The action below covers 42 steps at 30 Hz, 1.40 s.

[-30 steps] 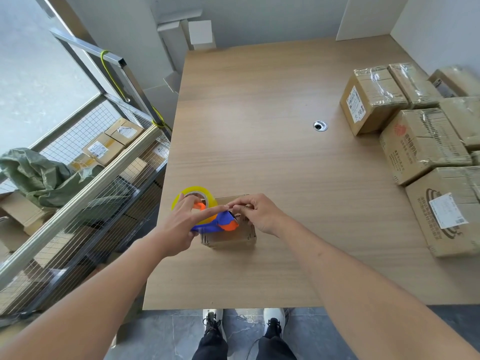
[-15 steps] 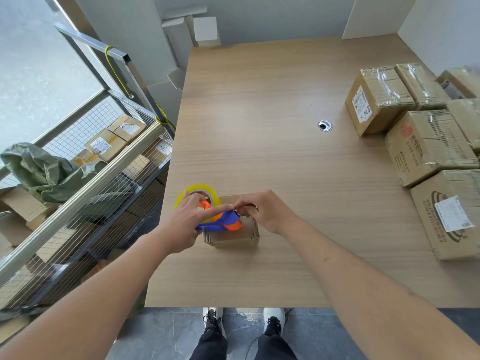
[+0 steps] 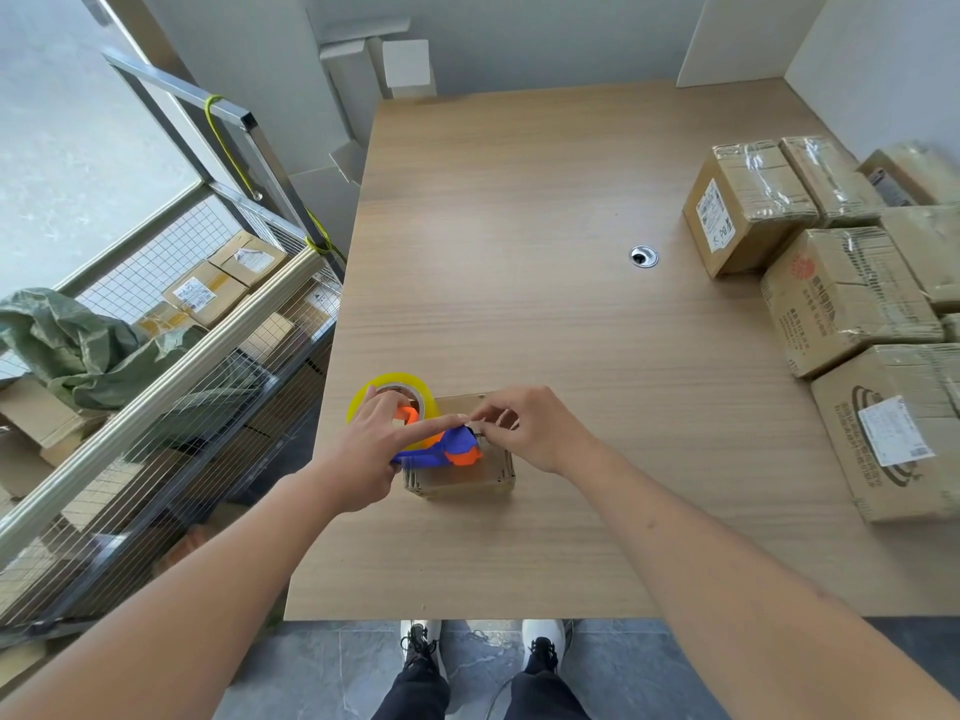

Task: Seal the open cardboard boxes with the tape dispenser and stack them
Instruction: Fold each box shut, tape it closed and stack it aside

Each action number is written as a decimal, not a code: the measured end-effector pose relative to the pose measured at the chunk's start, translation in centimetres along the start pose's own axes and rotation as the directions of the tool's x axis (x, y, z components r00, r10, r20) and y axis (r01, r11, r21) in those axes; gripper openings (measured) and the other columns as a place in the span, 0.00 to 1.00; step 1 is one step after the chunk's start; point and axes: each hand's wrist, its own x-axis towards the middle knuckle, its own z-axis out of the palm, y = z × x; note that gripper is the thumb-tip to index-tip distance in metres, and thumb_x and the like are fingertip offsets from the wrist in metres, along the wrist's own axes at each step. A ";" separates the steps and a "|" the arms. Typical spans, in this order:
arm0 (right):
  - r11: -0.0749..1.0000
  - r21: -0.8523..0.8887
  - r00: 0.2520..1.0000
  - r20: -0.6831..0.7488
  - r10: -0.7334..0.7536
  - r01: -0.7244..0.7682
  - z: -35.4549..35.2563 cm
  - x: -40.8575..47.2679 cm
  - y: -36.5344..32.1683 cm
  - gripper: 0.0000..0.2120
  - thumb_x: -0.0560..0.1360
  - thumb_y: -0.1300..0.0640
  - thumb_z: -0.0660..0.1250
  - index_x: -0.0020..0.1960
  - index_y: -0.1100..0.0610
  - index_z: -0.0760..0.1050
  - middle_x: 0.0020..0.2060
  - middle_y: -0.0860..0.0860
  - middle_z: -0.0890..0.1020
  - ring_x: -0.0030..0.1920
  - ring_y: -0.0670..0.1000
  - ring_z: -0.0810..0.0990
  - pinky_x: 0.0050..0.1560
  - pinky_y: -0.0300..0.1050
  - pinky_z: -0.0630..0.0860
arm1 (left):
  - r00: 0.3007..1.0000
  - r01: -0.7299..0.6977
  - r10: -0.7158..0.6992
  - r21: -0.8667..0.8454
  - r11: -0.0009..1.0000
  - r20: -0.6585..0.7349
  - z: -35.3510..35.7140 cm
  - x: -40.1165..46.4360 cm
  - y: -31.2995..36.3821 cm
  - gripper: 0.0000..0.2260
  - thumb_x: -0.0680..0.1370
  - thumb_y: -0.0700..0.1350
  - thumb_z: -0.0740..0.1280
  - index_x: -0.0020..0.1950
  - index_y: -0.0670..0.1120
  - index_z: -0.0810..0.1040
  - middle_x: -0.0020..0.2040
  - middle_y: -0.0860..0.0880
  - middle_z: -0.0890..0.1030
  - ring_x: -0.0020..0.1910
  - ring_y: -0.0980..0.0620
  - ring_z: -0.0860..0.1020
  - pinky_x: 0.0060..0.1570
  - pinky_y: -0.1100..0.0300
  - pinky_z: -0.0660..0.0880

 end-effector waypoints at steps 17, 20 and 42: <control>0.926 0.340 0.984 -0.018 0.179 -0.162 0.9 -0.9 1.1 0.16 0.72 0.66 0.69 0.55 0.54 0.85 0.46 0.48 0.87 0.48 0.49 0.86 0.56 0.46 0.82 | 0.999 0.009 -0.009 -0.004 1.000 -0.045 0.8 0.1 -0.2 0.53 0.72 0.33 0.71 0.77 0.77 0.48 0.60 0.49 0.65 0.67 0.43 0.62 0.66 0.44 0.69; 0.931 0.327 0.986 0.001 0.168 -0.159 0.9 -0.8 1.1 0.15 0.70 0.64 0.75 0.55 0.52 0.84 0.46 0.46 0.87 0.46 0.51 0.85 0.51 0.44 0.82 | 0.999 0.013 -0.013 0.004 1.000 -0.031 0.7 0.2 -0.2 0.53 0.73 0.33 0.71 0.76 0.78 0.46 0.60 0.49 0.65 0.68 0.43 0.62 0.68 0.43 0.67; 0.935 0.291 0.925 -0.255 0.281 -0.203 3.7 -0.3 0.2 0.05 0.74 0.63 0.74 0.43 0.55 0.86 0.38 0.45 0.86 0.42 0.43 0.84 0.49 0.41 0.80 | 0.956 0.156 -0.125 0.097 0.983 -0.265 2.0 -1.8 2.9 0.34 0.80 0.61 0.65 0.78 0.75 0.46 0.57 0.49 0.71 0.57 0.46 0.72 0.59 0.50 0.69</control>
